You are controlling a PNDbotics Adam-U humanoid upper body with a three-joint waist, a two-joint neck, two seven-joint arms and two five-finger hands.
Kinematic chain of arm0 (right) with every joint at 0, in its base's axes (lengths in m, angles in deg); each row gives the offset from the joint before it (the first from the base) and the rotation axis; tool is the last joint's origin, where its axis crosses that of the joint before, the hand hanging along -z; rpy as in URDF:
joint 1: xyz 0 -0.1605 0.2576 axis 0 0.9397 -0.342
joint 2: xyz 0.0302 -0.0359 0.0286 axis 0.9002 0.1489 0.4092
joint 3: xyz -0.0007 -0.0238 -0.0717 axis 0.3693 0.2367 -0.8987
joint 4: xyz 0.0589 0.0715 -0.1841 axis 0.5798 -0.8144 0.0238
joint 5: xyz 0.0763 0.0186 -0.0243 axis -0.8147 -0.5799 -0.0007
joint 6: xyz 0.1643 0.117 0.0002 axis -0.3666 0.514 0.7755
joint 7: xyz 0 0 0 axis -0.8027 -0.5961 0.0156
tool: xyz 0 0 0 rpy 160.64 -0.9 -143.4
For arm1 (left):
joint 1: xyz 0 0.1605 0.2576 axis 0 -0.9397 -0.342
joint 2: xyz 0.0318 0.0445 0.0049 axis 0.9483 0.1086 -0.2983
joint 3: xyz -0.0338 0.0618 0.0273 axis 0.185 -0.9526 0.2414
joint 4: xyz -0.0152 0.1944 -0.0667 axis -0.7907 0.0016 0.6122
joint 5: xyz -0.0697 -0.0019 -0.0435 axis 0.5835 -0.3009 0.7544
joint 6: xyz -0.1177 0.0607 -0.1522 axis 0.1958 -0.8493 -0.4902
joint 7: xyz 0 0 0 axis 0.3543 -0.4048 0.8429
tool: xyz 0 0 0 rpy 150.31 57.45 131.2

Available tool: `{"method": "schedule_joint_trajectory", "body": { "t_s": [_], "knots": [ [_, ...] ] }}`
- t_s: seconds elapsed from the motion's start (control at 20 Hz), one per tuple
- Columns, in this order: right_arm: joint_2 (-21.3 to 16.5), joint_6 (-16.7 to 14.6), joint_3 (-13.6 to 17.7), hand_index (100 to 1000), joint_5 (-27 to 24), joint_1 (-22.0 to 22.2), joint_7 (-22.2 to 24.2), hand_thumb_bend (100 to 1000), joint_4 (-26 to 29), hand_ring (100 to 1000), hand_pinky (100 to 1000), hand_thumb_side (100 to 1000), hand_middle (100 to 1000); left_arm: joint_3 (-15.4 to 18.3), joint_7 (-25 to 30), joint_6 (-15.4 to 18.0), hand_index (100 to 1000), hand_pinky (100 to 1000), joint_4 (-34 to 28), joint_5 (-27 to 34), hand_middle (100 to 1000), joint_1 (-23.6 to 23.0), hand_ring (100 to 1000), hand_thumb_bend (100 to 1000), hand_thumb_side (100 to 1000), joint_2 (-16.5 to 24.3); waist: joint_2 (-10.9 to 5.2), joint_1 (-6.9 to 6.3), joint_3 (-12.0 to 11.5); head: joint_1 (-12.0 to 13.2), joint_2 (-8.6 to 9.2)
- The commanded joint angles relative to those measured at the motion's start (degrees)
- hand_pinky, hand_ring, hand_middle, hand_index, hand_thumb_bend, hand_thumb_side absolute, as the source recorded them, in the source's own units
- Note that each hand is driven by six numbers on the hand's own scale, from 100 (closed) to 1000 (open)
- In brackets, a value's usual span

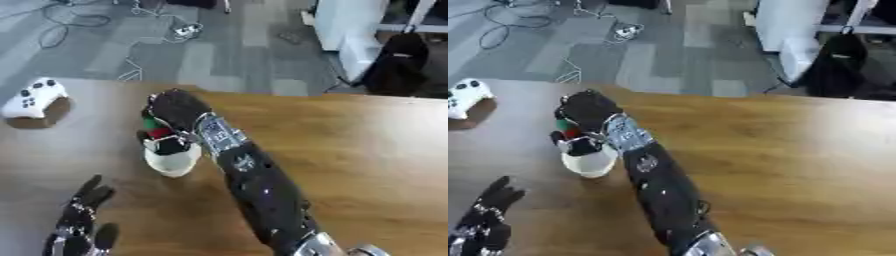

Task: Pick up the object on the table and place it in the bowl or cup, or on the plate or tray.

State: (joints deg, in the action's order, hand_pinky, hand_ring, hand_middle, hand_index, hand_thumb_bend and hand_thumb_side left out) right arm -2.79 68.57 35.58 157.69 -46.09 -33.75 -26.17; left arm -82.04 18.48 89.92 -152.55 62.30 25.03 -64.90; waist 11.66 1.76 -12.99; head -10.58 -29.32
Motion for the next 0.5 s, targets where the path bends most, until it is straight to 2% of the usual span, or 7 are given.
{"method": "schedule_joint_trajectory", "body": {
  "t_s": [0.05,0.1,0.15,0.2,0.25,0.3,0.5],
  "knots": [
    [-0.49,0.15,0.28,592,0.54,-1.23,-0.16,257,1.46,373,488,552,303,-0.11,0.23,0.12,794,1000,-0.93,-0.35,905,0.29,839,697,658,-0.12,-0.73,-0.43,-0.07,-0.48,0.85],
    [-0.50,0.05,0.26,668,0.69,-1.28,-0.29,311,1.51,509,549,615,455,-0.10,0.23,0.13,793,1000,-0.92,-0.34,905,0.28,839,697,658,-0.12,-0.73,-0.40,-0.08,-0.45,0.85],
    [-0.51,-0.11,0.25,668,0.84,-1.32,-0.48,311,1.56,509,549,615,455,-0.10,0.23,0.13,793,1000,-0.90,-0.34,905,0.28,839,697,658,-0.12,-0.74,-0.37,-0.08,-0.42,0.85],
    [-0.52,-0.26,0.24,721,1.01,-1.36,-0.66,342,1.60,616,589,663,580,-0.10,0.23,0.14,793,1000,-0.89,-0.33,905,0.28,839,697,658,-0.12,-0.73,-0.35,-0.08,-0.40,0.84],
    [-0.52,-0.40,0.25,718,1.20,-1.37,-0.83,341,1.63,610,588,660,575,-0.11,0.23,0.15,793,1000,-0.87,-0.33,905,0.28,839,697,658,-0.13,-0.73,-0.32,-0.08,-0.38,0.83],
    [-0.52,-0.51,0.27,751,1.40,-1.36,-0.97,352,1.64,707,609,688,682,-0.11,0.23,0.16,793,1000,-0.86,-0.33,903,0.28,839,697,657,-0.14,-0.71,-0.31,-0.08,-0.37,0.81],
    [-0.46,-1.11,0.25,811,2.16,-1.17,-1.02,390,1.48,837,659,743,841,-0.09,0.21,0.21,793,1000,-0.81,-0.33,903,0.23,839,698,658,-0.21,-0.63,-0.32,-0.10,-0.21,0.68]
  ]
}}
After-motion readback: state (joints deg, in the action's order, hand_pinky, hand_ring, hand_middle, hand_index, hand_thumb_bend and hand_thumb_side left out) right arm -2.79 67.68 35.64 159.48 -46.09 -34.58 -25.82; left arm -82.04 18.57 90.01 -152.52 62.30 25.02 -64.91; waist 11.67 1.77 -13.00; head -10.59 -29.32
